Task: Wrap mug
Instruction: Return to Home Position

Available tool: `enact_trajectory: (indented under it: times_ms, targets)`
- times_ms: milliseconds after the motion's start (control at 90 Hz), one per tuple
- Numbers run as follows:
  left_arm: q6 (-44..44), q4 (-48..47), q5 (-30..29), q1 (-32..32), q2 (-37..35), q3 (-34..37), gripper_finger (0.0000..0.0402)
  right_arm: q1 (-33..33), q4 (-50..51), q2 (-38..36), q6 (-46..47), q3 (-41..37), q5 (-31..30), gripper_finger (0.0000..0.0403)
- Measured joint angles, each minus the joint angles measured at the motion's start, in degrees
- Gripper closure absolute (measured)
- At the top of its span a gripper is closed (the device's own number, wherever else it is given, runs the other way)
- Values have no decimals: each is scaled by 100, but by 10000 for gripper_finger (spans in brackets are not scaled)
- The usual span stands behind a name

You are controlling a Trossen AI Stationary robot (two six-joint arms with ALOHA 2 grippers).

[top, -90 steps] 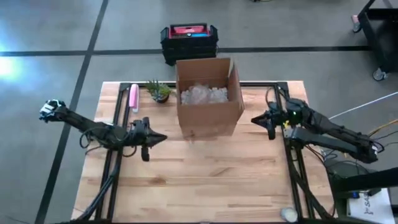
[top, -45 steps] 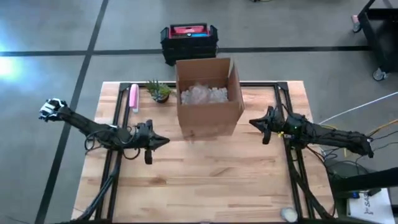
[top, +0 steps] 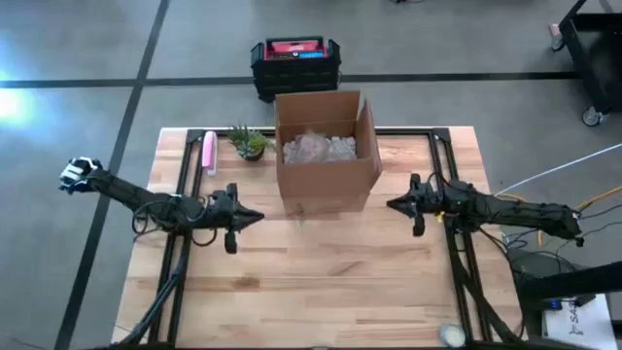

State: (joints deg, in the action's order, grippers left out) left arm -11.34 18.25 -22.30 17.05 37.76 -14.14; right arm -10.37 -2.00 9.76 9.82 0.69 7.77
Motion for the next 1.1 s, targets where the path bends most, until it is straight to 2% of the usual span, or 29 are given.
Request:
enact_trajectory:
  times_ms: [200,356,422,578,733,878,989,1100]
  targets:
    - [81,-7,621,-408,-820,492,402,-2,4,13,-107,0,-26,403]
    - [178,-2,967,-535,-1957,1037,402,-2,0,13,-505,0,-52,403]
    - [78,-11,1155,-571,-2521,1330,402,-2,-2,13,-655,-2,-266,403]
    - [132,-977,1252,-660,-3753,1351,402,-4,-134,7,-840,-2,-633,403]
    - [590,-1077,1081,-908,-3696,1357,402,-3,-121,24,-830,-4,-637,403]
    - [245,-1487,1058,-1175,-3700,1357,402,-2,-56,120,-793,-4,-636,403]
    - [-10,-1463,530,-1204,-3704,1357,402,-2,53,183,-475,-4,-632,403]
    - [-41,-1478,479,-1207,-3586,1335,402,-2,46,238,-299,-6,-634,403]
